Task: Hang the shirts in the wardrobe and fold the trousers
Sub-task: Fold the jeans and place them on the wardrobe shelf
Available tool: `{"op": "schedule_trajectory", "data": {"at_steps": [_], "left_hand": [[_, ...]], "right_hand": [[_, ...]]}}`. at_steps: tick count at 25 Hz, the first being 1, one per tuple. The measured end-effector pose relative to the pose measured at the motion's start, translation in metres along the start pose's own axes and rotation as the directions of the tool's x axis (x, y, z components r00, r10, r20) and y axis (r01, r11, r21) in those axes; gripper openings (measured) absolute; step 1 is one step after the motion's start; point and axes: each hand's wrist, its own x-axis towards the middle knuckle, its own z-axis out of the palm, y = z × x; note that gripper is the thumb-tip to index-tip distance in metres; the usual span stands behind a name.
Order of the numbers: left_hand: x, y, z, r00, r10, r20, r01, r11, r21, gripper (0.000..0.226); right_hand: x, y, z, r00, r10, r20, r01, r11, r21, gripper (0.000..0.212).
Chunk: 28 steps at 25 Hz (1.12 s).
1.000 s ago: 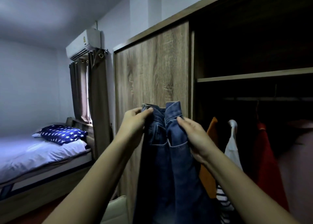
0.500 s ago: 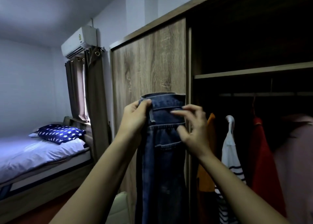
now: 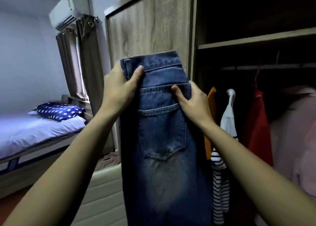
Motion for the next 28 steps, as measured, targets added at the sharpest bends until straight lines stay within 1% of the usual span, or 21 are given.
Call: {"op": "schedule_trajectory", "data": {"at_steps": [1,3,5,6,7,8,9,11,13,15,17,19,20,21,22,23,24,25,26,27,28], "left_hand": [[0.001,0.001,-0.001,0.996,0.055,-0.073,-0.051,0.997,0.066,0.031],[0.008,0.007,-0.003,0.983,0.094,-0.155,-0.091,0.996,0.026,0.037],[0.017,0.012,-0.004,0.968,0.132,-0.212,-0.133,0.991,0.012,0.039],[0.021,0.012,-0.005,0.961,0.154,-0.23,-0.155,0.988,0.015,0.039],[0.021,0.01,-0.006,0.959,0.168,-0.229,-0.169,0.985,0.016,0.039],[0.02,0.003,-0.005,0.963,0.169,-0.21,-0.168,0.986,0.021,0.04],[0.018,-0.004,-0.004,0.97,0.161,-0.18,-0.158,0.987,0.031,0.04],[0.017,-0.015,-0.003,0.982,0.149,-0.113,-0.147,0.989,0.025,0.039],[0.011,-0.018,-0.01,0.974,0.226,-0.018,-0.227,0.969,-0.101,0.036],[0.008,-0.015,-0.021,0.936,0.345,0.071,-0.315,0.91,-0.27,0.024],[0.018,-0.007,-0.03,0.925,0.362,0.116,-0.3,0.883,-0.361,0.015],[0.034,0.0,-0.03,0.972,0.218,0.087,-0.174,0.918,-0.357,0.023],[0.038,-0.012,-0.038,0.974,0.167,0.152,-0.085,0.893,-0.442,0.028],[0.035,-0.018,-0.042,0.941,0.135,0.31,0.072,0.816,-0.574,0.041],[0.021,-0.026,-0.039,0.926,0.122,0.357,0.179,0.691,-0.701,0.068],[0.012,-0.034,-0.032,0.891,-0.003,0.454,0.386,0.533,-0.753,0.094],[-0.008,-0.044,-0.024,0.764,0.074,0.641,0.604,0.27,-0.75,0.108],[-0.037,-0.054,-0.014,0.648,0.126,0.751,0.735,0.156,-0.66,0.11],[-0.061,-0.071,0.0,0.581,0.073,0.811,0.797,0.153,-0.585,0.102],[-0.079,-0.088,0.007,0.479,-0.127,0.868,0.873,0.169,-0.457,0.087],[-0.089,-0.1,0.013,0.504,-0.345,0.792,0.862,0.261,-0.435,0.067]], "right_hand": [[0.002,0.0,-0.007,0.999,0.001,0.054,-0.003,0.999,0.034,0.065],[0.0,0.002,-0.021,0.984,-0.023,0.177,-0.01,0.984,0.181,0.067],[-0.019,0.019,-0.028,0.93,0.033,0.367,-0.146,0.947,0.286,0.074],[-0.037,0.031,-0.028,0.882,0.083,0.463,-0.228,0.936,0.268,0.072],[-0.056,0.043,-0.025,0.84,0.141,0.524,-0.298,0.927,0.228,0.057],[-0.073,0.053,-0.023,0.822,0.199,0.534,-0.354,0.912,0.206,0.035],[-0.085,0.059,-0.023,0.829,0.235,0.508,-0.381,0.902,0.204,0.022],[-0.098,0.063,-0.028,0.851,0.249,0.461,-0.379,0.901,0.213,0.019],[-0.104,0.06,-0.032,0.875,0.24,0.419,-0.36,0.904,0.233,0.019],[-0.11,0.054,-0.033,0.898,0.22,0.382,-0.338,0.899,0.277,0.013],[-0.11,0.04,-0.033,0.918,0.187,0.349,-0.306,0.894,0.328,0.015],[-0.098,0.025,-0.03,0.927,0.165,0.335,-0.296,0.873,0.388,0.01],[-0.087,0.019,-0.027,0.929,0.172,0.327,-0.306,0.853,0.422,0.01],[-0.076,0.014,-0.024,0.927,0.207,0.313,-0.337,0.825,0.453,0.011],[-0.065,0.011,-0.021,0.919,0.259,0.296,-0.377,0.797,0.473,0.014],[-0.055,0.009,-0.02,0.912,0.306,0.274,-0.406,0.771,0.49,0.016],[-0.047,0.011,-0.019,0.907,0.339,0.249,-0.421,0.751,0.509,0.015],[-0.041,0.014,-0.018,0.901,0.367,0.231,-0.433,0.738,0.517,0.012],[-0.038,0.021,-0.017,0.893,0.389,0.228,-0.45,0.734,0.509,0.01],[-0.037,0.029,-0.018,0.879,0.402,0.256,-0.477,0.729,0.491,0.008],[-0.038,0.038,-0.02,0.857,0.402,0.322,-0.513,0.726,0.458,0.007]]}}
